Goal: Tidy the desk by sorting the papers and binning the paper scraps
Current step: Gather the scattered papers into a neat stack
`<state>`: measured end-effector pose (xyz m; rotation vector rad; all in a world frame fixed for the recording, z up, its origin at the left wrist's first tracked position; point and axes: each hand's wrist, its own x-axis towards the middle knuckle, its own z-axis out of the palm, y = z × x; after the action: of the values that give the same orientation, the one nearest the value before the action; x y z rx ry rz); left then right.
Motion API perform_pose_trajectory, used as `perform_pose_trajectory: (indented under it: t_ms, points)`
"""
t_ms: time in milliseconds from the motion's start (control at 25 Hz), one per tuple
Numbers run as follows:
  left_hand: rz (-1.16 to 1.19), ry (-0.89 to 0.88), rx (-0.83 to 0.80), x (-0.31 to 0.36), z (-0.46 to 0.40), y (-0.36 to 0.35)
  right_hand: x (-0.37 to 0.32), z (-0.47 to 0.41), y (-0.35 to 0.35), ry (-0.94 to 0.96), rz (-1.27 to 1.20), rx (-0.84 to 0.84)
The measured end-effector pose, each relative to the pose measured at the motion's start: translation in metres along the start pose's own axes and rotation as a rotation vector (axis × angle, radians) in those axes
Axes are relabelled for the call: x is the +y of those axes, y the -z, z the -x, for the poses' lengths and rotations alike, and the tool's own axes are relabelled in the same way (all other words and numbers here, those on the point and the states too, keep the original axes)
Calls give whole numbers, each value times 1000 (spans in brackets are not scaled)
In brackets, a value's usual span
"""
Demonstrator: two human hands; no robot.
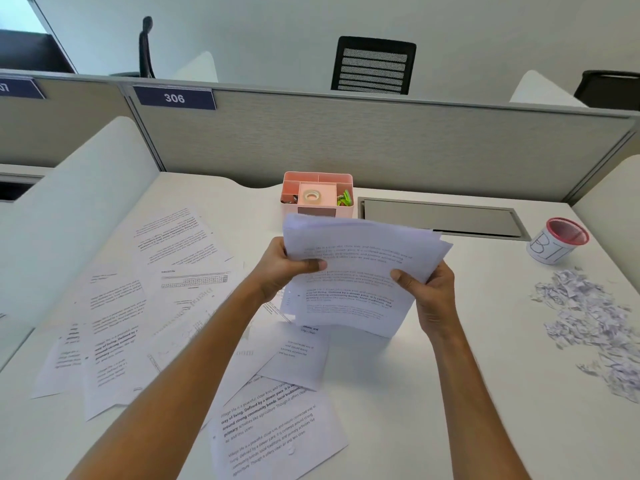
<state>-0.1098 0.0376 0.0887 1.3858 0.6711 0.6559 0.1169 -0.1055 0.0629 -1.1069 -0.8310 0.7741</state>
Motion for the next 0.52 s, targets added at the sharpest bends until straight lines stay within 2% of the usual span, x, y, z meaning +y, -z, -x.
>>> perform_pose_trajectory:
  t_ms: [200,360,520]
  points:
    - [-10,-15,0,9,-4,-3,1,0,3,-44,47,-4]
    - [8,-48,8,9,-8,-3,4,-2,3,-20,2,-73]
    - [57,-48,43,-14,-6,-10,16,0,1,-75,-33,36]
